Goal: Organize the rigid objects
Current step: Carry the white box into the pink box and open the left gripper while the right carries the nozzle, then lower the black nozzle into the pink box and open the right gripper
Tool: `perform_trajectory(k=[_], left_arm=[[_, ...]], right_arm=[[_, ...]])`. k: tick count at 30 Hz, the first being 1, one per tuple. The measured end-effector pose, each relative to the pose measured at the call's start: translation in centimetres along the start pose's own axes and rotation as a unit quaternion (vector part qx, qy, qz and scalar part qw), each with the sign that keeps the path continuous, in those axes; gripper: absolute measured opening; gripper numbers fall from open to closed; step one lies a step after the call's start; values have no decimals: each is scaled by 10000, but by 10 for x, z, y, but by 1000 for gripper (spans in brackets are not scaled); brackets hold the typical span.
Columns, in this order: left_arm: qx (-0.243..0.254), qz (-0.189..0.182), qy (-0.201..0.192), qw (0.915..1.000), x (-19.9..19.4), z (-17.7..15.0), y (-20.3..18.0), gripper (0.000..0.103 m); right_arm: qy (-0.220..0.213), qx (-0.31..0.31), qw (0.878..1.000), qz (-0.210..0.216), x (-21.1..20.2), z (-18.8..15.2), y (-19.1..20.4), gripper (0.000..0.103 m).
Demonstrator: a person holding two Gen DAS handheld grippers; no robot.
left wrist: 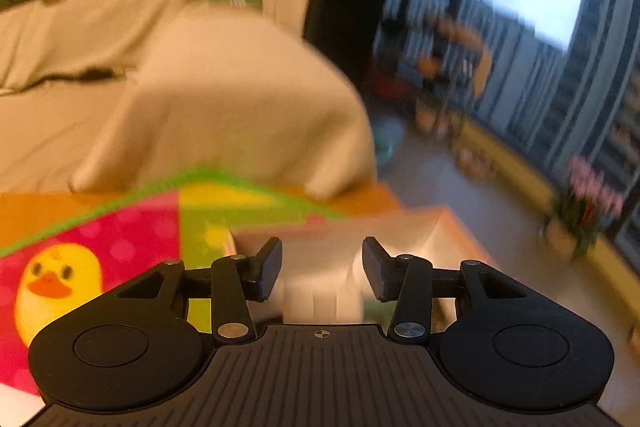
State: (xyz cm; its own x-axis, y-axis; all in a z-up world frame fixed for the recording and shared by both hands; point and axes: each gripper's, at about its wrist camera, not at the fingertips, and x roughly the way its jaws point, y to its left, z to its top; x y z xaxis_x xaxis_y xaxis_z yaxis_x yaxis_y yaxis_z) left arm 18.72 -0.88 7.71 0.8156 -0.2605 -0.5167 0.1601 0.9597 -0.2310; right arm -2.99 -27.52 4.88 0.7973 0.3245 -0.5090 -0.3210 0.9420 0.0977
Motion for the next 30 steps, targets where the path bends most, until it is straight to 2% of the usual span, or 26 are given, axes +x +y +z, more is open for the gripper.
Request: perform_trajectory(k=[2, 5, 8, 11, 12, 13, 14, 15, 16, 18, 21, 24, 25, 26, 28, 29, 30], left_arm=[[-148, -178, -285, 9993, -32, -4, 6, 48], [-93, -349, -310, 9989, -74, -24, 5, 49], [86, -395, -204, 9990, -104, -54, 4, 49], [137, -276, 6, 9995, -120, -79, 5, 49], [166, -192, 97, 9996, -126, -87, 7, 49], [222, -71, 232, 9995, -130, -95, 9, 49], [295, 25, 374, 9989, -134, -103, 11, 49], [374, 114, 509, 9979, -137, -111, 13, 49], [492, 249, 668, 9962, -139, -119, 16, 49], [688, 602, 901, 9917, -141, -133, 22, 49], [581, 777, 1030, 9899, -144, -147, 34, 49], [509, 721, 974, 9913, -143, -157, 30, 58], [556, 716, 954, 9913, -141, -157, 26, 67], [541, 691, 945, 9916, -141, -159, 22, 80], [500, 602, 926, 9926, -136, -162, 16, 96], [508, 638, 909, 9925, -132, -162, 13, 98], [505, 758, 852, 9922, -130, -163, 10, 98]], right_arm=[[-30, -3, 10000, 15, 5, 5, 0, 50], [-212, -35, 9997, 64, 11, 19, 3, 50], [-446, -28, 9989, 136, 26, 49, 7, 50], [-636, 67, 9976, 281, 52, 84, 10, 53], [-574, 36, 9981, 211, 64, 93, 12, 59], [-483, 37, 9988, 41, 73, 98, 15, 60], [-413, 57, 9991, -52, 77, 99, 18, 60], [-363, 44, 9993, 44, 77, 95, 20, 62], [-293, 17, 9993, 240, 74, 88, 23, 70], [-166, -24, 9992, 354, 66, 69, 30, 77], [59, -283, 9995, 118, 56, 36, 47, 78], [388, -309, 9987, -112, 59, 13, 59, 80], [521, -275, 9981, -175, 63, 8, 62, 81], [661, -243, 9973, -231, 69, 4, 65, 81], [910, -164, 9951, -349, 80, -2, 67, 81], [1004, -147, 9940, -411, 86, -4, 69, 83], [1023, -168, 9934, -497, 91, -5, 71, 90]])
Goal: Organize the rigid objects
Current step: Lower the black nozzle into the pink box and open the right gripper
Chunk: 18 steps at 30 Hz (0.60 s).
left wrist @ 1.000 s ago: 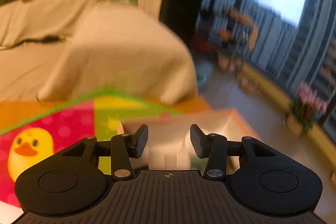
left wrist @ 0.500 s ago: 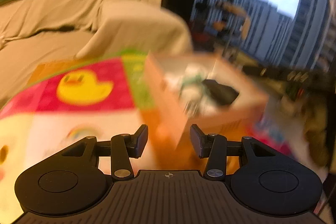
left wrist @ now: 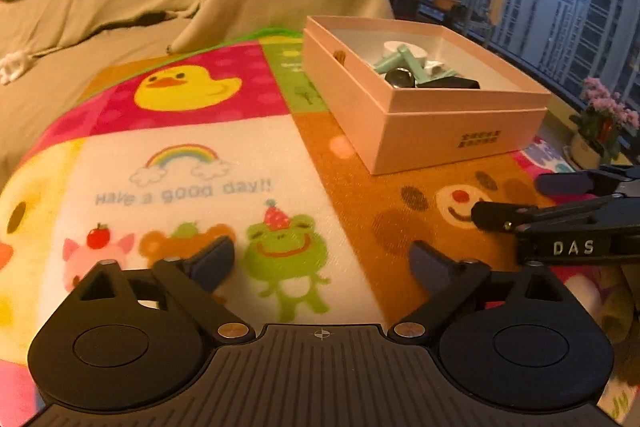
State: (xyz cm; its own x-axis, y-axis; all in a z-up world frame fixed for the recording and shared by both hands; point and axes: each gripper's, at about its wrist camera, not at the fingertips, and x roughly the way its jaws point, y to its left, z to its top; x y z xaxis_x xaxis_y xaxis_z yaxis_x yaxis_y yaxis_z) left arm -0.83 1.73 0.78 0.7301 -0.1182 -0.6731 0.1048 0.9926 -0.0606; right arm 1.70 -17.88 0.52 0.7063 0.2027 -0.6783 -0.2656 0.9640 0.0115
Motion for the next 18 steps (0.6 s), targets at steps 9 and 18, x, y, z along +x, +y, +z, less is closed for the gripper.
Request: perform_trajectory(k=[9, 18], left_arm=[[-293, 761, -296, 9962, 11, 2, -12, 99], [-333, 824, -312, 9956, 13, 3, -11, 99]], right_arm=[[-11, 391, 9985, -377, 10, 0, -10, 103], [-235, 396, 9978, -471, 6, -8, -8, 103]])
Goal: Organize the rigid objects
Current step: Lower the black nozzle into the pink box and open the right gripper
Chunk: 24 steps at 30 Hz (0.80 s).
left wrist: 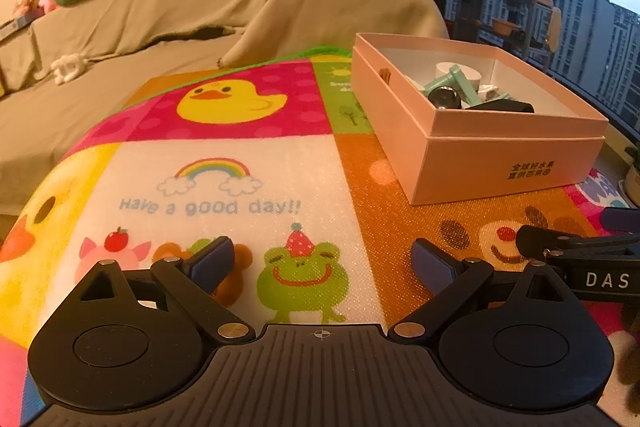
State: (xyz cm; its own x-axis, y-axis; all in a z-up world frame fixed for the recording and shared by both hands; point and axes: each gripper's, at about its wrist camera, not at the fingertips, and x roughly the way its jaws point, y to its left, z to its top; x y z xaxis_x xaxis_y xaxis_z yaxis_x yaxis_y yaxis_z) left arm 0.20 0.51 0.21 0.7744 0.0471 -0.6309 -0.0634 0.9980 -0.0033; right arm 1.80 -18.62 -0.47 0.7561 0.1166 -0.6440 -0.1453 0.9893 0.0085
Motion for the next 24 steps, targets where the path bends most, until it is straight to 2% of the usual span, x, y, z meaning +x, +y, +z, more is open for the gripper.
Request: perform_trajectory(k=[24], left_arm=[[-10, 33, -2, 10000, 2, 1, -1, 99]], right_arm=[[-76, 65, 9999, -90, 2, 0, 4, 103]])
